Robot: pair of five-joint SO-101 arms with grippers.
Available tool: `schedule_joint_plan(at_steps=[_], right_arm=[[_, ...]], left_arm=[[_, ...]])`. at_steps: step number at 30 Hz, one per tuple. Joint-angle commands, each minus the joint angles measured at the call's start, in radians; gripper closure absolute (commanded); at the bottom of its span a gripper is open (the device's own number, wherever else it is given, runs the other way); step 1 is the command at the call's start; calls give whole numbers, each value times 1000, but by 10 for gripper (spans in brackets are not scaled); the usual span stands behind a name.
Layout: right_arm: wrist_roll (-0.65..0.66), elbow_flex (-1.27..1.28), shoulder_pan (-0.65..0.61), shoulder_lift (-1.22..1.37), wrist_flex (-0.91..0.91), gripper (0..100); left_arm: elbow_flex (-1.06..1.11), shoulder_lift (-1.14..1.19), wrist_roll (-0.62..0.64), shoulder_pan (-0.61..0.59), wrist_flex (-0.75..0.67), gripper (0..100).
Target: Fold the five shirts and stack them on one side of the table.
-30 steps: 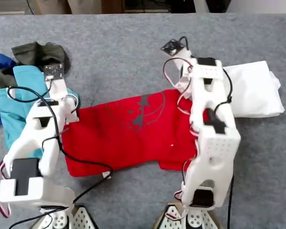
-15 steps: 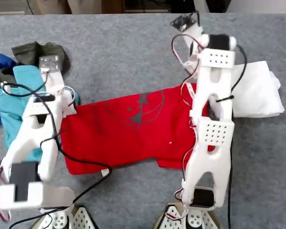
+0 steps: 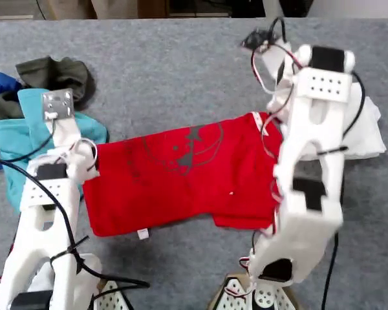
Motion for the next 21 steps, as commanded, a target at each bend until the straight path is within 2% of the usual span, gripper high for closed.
schedule_joint_plan(at_steps=[1,5,9,13,21], right_arm=[[21,443,-53,-271,-147,996],[9,845,-168,-447,-344,996],[-58,1098,-292,-541,-497,996],[-86,1211,-343,-545,-582,996],[-78,1276,-320,-552,-586,996]], left_arm=[[34,54,-28,-15,-146,981],[-12,236,-28,-15,-227,981],[-178,441,-21,-35,-189,981],[-310,564,-21,-46,-89,981],[-325,576,-21,-43,-97,981]])
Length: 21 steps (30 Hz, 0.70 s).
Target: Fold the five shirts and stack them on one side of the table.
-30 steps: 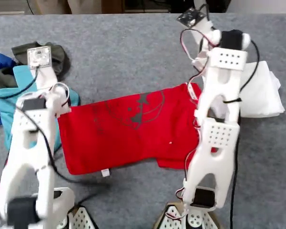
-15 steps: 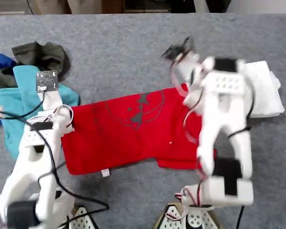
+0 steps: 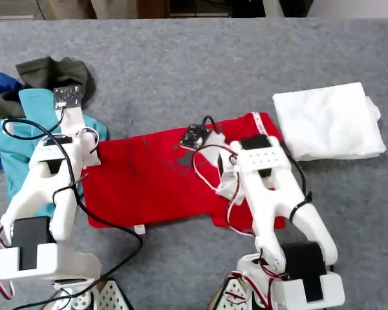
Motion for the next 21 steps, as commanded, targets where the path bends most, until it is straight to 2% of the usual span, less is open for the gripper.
schedule_joint_plan(at_steps=[1,14,21], right_arm=[[-6,30,7,-36,-11,996],[51,173,4,-53,66,996],[163,151,5,-358,256,996]], left_arm=[[-40,7,-3,-15,-14,981],[-34,5,-3,-15,-18,981],[-32,5,-3,-15,-18,981]])
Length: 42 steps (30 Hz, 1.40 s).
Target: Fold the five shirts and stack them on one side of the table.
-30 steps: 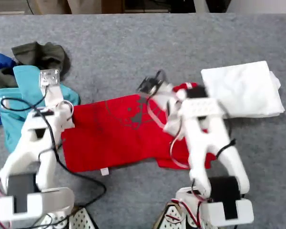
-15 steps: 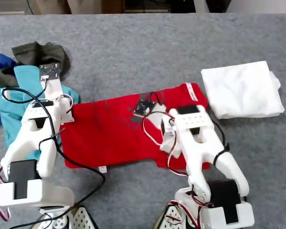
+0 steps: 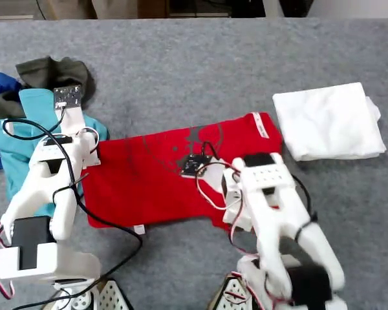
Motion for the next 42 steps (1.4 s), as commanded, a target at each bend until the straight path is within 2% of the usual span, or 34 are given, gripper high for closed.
schedule_joint_plan(at_steps=[1,6,13,18,29,33,39,42], right_arm=[[63,-19,10,-213,81,996],[183,35,41,-420,84,974],[397,108,156,-437,25,737],[470,136,166,-334,-12,740],[451,150,39,-1,-224,741],[428,143,41,81,-311,741],[434,104,110,120,-411,744],[439,101,108,128,-411,825]], left_arm=[[-29,-1,-3,-15,-18,981],[-28,-1,-3,-15,-18,981],[-28,-1,-3,-15,-18,981],[-28,-1,-3,-15,-17,981],[-26,-1,-3,-15,-17,981],[-26,-1,-3,-15,-17,981],[-34,-1,-8,-14,11,981],[-34,-1,-9,-12,9,981]])
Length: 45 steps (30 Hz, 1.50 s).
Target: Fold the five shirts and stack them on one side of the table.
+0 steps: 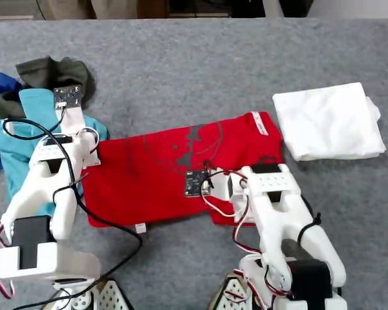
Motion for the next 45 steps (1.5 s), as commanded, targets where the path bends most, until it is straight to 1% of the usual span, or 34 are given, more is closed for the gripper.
schedule_joint_plan(at_steps=[1,5,7,9,14,17,20,24,29,30,31,34,36,37,39,42,44,45], right_arm=[[0,-16,24,27,-38,867],[-5,-19,28,27,-38,997],[-9,-38,33,27,-38,995],[-40,-85,36,27,-2,998],[-46,-354,30,36,241,998],[-43,-536,19,76,351,998],[-43,-723,-10,216,434,998],[-35,-989,-50,483,499,998],[32,-1314,-93,756,598,995],[34,-1371,-102,797,611,985],[31,-1422,-110,831,623,949],[-12,-1546,-119,894,657,754],[-17,-1604,-125,908,667,678],[-17,-1627,-125,906,680,658],[-18,-1662,-127,898,712,656],[-25,-1716,-110,868,769,692],[-54,-1748,-85,831,812,748],[-71,-1753,-71,806,830,797]], left_arm=[[-34,-1,-9,-12,2,981],[-34,-1,-9,-12,2,981],[-35,-1,-9,-12,2,981],[-35,-1,-9,-12,2,981],[-35,-1,-9,-12,0,981],[-35,-1,-9,-12,0,981],[-35,-1,-9,-12,0,981],[-35,-1,-9,-12,2,981],[-35,-1,-9,-14,2,981],[-35,-1,-9,-14,2,981],[-35,-1,-9,-14,2,981],[-35,-1,-9,-14,2,981],[-35,-1,-9,-14,2,981],[-35,-1,-9,-14,2,981],[-35,-1,-9,-14,2,981],[-35,-1,-9,-14,2,981],[-35,-1,-11,-14,2,981],[-35,-1,-11,-14,2,981]])
